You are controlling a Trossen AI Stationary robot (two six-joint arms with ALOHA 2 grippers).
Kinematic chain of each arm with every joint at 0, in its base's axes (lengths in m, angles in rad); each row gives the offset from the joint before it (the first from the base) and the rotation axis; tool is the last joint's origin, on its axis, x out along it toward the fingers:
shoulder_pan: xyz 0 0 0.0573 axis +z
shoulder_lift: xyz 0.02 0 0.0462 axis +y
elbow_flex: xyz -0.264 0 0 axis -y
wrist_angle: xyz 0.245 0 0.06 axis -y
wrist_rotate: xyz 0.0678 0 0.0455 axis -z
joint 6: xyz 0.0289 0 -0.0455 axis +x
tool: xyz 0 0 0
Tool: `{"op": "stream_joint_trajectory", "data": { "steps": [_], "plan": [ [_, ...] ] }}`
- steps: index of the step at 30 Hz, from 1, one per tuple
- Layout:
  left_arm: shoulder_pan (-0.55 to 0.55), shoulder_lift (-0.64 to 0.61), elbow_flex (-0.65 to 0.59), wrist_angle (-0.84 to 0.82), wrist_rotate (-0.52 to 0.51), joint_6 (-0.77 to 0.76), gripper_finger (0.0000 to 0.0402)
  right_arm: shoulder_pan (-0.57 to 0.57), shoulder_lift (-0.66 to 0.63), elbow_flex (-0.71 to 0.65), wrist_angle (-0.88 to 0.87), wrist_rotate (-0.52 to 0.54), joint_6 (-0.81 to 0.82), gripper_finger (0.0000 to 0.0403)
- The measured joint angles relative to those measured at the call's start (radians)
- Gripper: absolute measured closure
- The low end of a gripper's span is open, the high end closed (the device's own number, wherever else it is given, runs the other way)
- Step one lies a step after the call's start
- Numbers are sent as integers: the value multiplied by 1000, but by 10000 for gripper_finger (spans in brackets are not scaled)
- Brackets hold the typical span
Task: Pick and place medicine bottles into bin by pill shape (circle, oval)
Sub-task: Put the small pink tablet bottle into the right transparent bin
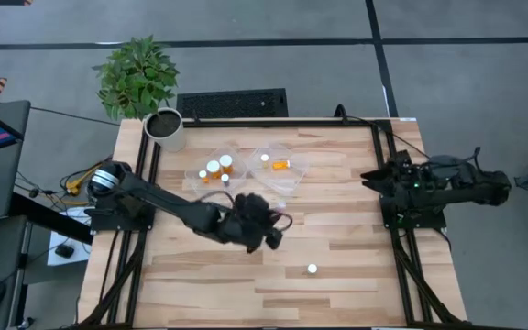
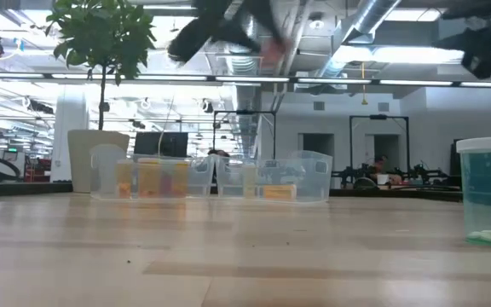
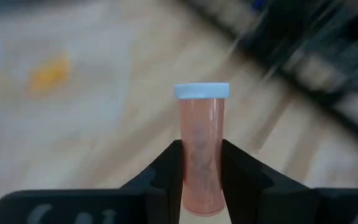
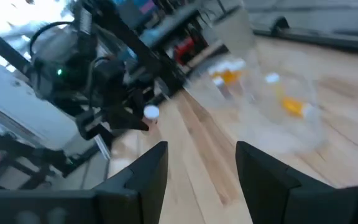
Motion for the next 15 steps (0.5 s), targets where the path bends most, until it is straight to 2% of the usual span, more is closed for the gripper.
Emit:
{"op": "stream_joint_trajectory", "data": {
  "steps": [4, 7, 11, 15],
  "plan": [
    [39, -36, 2, 325, -27, 254, 325, 0, 71, -33, 127, 0, -33, 202],
    [68, -37, 2, 517, -8, 376, 325, 4, 135, -39, 223, 0, -66, 202],
    [111, -35, 2, 636, 14, 441, 325, 23, 231, -38, 384, -20, -120, 202],
    [144, -33, 2, 675, 83, 482, 325, 43, 316, -37, 517, -26, -177, 202]
  ]
}}
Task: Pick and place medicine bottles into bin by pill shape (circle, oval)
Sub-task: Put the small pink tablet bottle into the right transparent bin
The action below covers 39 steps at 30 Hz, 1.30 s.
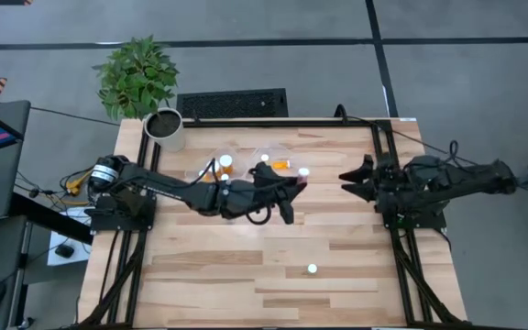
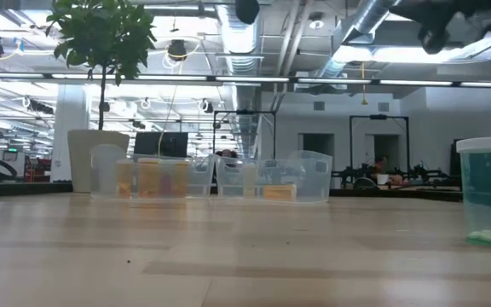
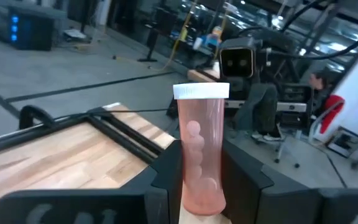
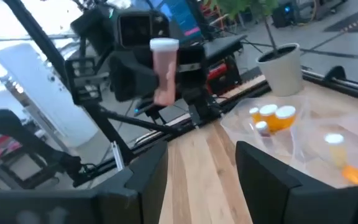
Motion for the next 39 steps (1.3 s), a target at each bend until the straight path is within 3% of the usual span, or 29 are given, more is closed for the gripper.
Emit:
{"op": "stream_joint_trajectory", "data": {
  "steps": [10, 15, 22, 30, 39],
  "plan": [
    [18, 1, -1, 69, 37, 90, 325, -9, 181, 0, 353, 0, -149, 200],
    [18, 1, -1, 92, 64, 104, 325, -33, 249, 0, 454, -32, -158, 173],
    [19, 1, -1, 90, 99, 117, 325, -80, 374, 76, 492, -134, -165, 136],
    [19, 1, -1, 88, 108, 142, 325, -89, 502, 173, 490, -251, -185, 135],
    [15, 1, -1, 88, 111, 157, 325, -90, 563, 218, 488, -265, -185, 151]
  ]
}}
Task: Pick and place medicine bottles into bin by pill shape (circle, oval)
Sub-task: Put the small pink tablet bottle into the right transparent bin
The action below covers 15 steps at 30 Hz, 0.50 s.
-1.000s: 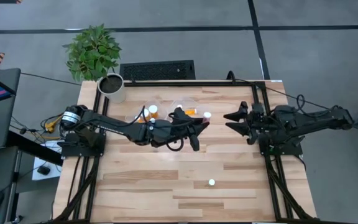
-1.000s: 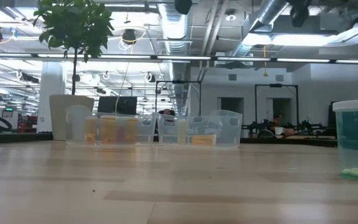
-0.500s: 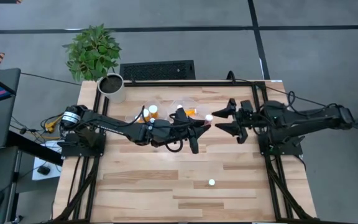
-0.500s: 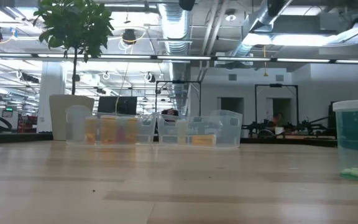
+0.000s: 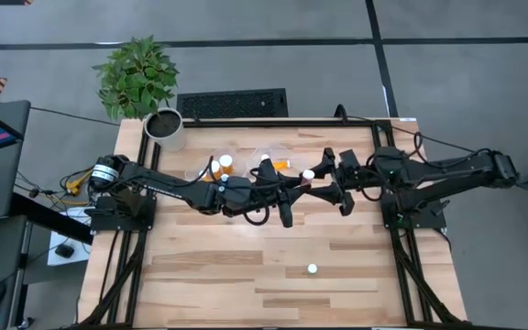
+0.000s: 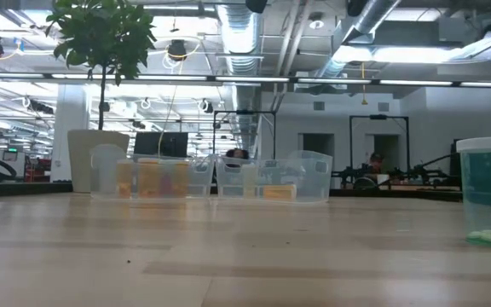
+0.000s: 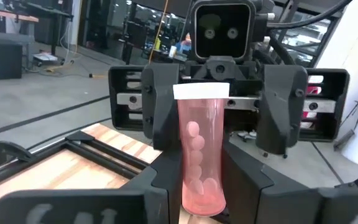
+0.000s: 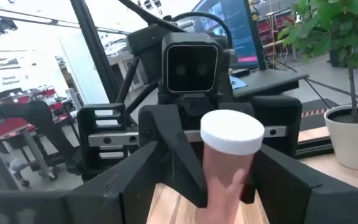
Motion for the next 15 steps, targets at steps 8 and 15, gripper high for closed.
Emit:
{"op": "stream_joint_trajectory", "data": {
  "steps": [8, 15],
  "plan": [
    [0, 0, 0, -2, 0, 0, 325, 0, -1, 4, 1, 0, -1, 215],
    [-1, 0, -1, -4, 1, 0, 325, 0, -2, 4, -22, 1, -1, 260]
  ]
}}
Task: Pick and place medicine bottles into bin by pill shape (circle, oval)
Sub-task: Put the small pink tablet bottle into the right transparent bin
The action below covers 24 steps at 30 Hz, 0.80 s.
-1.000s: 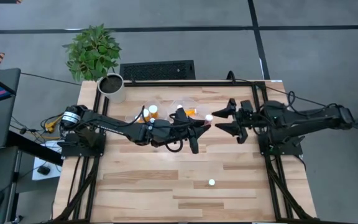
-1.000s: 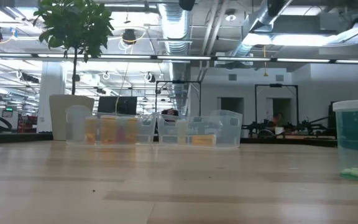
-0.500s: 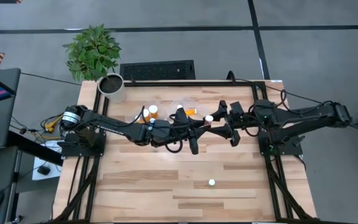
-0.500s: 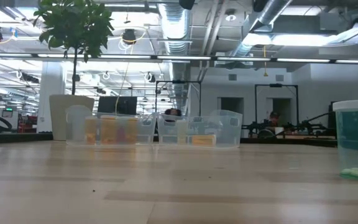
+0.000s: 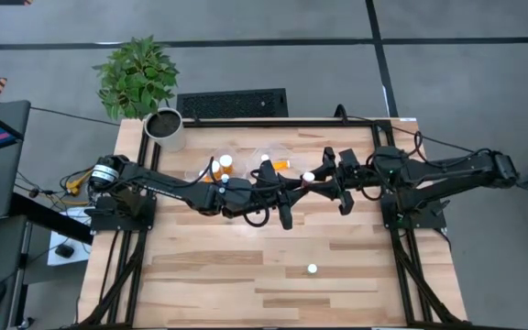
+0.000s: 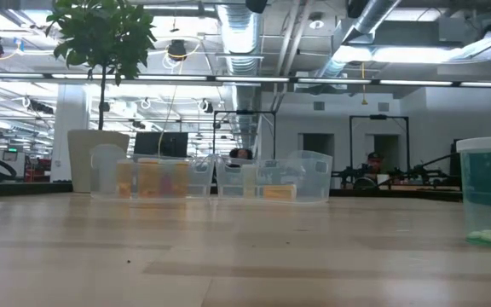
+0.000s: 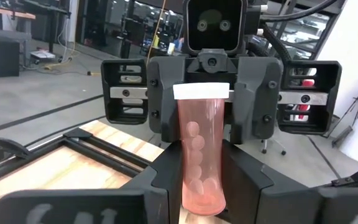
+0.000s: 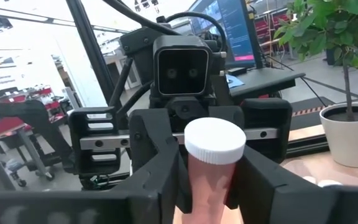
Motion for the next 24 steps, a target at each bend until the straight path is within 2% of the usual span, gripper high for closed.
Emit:
{"op": "stream_joint_trajectory", "data": {
  "steps": [7, 13, 16, 24],
  "plan": [
    [0, 0, 0, 0, -1, 2, 325, 0, -1, 0, -3, 1, 1, 290],
    [0, 0, 0, 0, -7, 2, 318, 0, -1, 0, -6, 1, 0, 298],
    [0, 0, 0, -5, -5, -6, 294, 0, -1, 0, -7, 1, 0, 298],
    [-7, 0, 0, -76, 23, -68, 196, 0, -24, 0, -41, -1, -15, 299]
  ]
}}
